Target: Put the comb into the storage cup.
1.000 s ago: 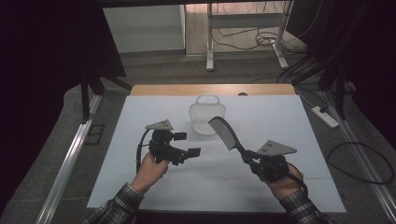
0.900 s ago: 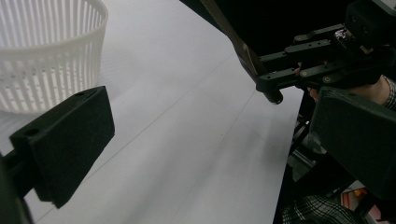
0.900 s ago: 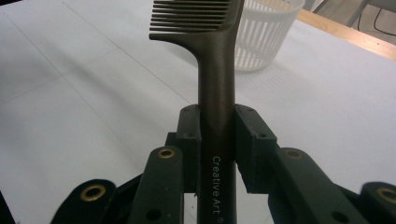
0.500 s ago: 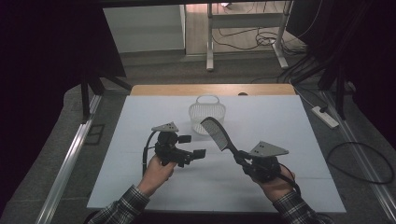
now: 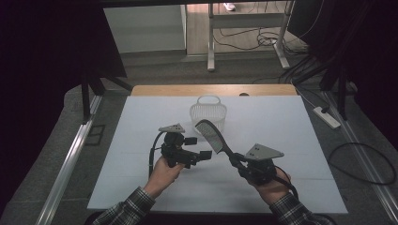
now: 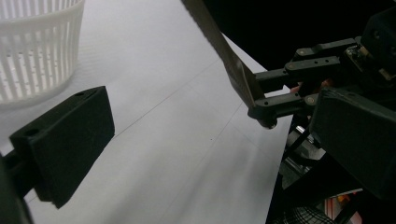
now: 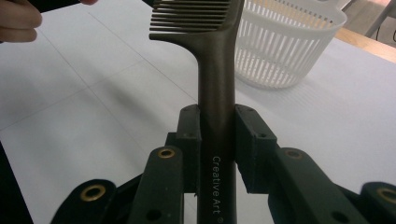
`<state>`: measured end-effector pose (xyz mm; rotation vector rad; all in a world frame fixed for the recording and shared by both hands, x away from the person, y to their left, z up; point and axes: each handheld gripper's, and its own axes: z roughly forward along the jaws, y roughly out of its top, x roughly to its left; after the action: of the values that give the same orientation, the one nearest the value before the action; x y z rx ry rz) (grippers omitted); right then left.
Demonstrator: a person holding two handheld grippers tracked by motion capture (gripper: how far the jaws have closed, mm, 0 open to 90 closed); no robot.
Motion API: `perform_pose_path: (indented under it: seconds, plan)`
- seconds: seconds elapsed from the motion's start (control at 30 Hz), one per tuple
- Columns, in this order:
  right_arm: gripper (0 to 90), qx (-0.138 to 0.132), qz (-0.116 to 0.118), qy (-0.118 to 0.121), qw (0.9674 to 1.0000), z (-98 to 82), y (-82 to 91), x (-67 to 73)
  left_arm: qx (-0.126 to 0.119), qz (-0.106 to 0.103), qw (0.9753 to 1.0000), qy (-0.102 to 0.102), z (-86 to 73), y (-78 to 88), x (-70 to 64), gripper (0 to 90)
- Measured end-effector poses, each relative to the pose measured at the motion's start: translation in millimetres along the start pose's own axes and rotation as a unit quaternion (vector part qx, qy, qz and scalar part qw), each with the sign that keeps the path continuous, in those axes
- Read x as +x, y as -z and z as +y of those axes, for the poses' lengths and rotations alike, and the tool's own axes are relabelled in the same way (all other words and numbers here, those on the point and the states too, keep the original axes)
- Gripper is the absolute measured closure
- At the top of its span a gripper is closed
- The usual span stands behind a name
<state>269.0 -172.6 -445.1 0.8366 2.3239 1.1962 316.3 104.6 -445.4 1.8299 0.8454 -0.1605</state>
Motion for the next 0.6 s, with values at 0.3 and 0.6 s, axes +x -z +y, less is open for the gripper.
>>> perform_pose_path:
  seconds: [0.3,0.6]
  plan:
    - [72.9,-0.006,0.006,0.002,1.0,0.7,-0.9,5.1,0.005,-0.01,0.9999,-0.001,2.2,-8.5,-0.8,0.0]
    - [72.9,-0.009,0.012,0.006,0.9999,1.2,-1.4,9.8,0.009,-0.018,0.9998,0.006,3.3,-11.6,-0.7,10.1]
